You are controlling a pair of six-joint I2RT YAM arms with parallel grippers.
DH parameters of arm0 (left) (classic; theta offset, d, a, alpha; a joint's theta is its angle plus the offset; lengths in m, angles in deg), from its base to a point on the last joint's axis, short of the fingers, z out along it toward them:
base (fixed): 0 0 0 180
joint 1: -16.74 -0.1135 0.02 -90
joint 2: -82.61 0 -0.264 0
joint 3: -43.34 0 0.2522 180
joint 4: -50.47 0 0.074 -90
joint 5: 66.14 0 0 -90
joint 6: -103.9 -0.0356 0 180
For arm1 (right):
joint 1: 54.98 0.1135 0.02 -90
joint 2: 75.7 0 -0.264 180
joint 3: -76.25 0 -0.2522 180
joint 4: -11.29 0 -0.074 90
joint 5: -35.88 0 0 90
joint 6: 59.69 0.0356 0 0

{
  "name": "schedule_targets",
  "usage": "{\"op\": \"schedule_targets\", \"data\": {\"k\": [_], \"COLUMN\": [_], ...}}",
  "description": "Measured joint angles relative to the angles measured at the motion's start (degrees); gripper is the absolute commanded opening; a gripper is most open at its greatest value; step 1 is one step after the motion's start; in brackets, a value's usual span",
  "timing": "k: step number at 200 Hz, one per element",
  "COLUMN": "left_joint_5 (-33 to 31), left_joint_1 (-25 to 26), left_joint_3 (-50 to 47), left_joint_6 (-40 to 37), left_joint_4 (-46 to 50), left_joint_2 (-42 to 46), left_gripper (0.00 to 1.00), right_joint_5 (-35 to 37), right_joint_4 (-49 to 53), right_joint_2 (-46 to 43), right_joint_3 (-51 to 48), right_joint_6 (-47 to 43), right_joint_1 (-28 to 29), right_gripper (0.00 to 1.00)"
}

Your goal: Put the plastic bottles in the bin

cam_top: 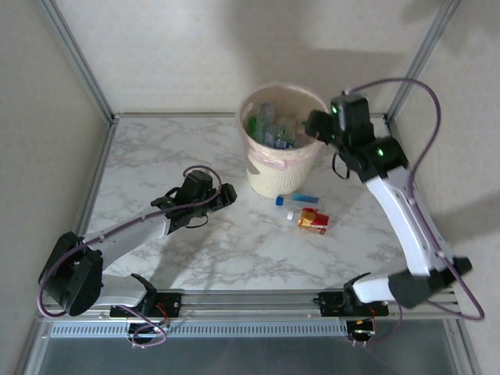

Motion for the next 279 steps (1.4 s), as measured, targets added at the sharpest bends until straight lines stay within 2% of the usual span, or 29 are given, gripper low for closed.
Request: {"op": "schedule_targets", "data": {"k": [26, 45, 70, 97, 182, 279], "left_joint_5": [-0.3, -0.3, -0.2, 0.0, 1.0, 1.5], "left_joint_1": [-0.3, -1.4, -3.0, -4.0, -4.4, -4.4], "left_joint_3": [0.0, -0.2, -1.2, -2.2, -3.7, -4.3], "left_joint_6": [0.3, 1.3, 2.6, 3.1, 3.3, 3.5], "left_joint_4": [-0.1, -0.8, -2.0, -2.5, -2.6, -2.7], "left_joint_2": [1.5, 3.3, 5.6, 6.8, 8.4, 8.4], "left_gripper": [0.9, 0.9, 0.91, 0.91, 0.91, 0.91], "right_joint_5": [-1.2, -3.9, -9.0, -13.3, -16.0, -20.6], "right_joint_4": [-2.0, -3.5, -7.9, -13.0, -25.1, -30.1], "right_joint_2": [-13.9, -19.7, -21.0, -19.6, -14.3, -10.4], "right_joint_3": [-18.9, -31.6, -45.0, -53.7, -58.1, -63.2], "right_joint_6": [5.0, 8.2, 10.4, 11.3, 9.1, 5.0], "right_joint_1": [0.0, 0.0, -0.3, -1.9, -4.6, -4.6], "right_gripper": [0.94, 0.94, 0.95, 0.96, 0.99, 0.99]}}
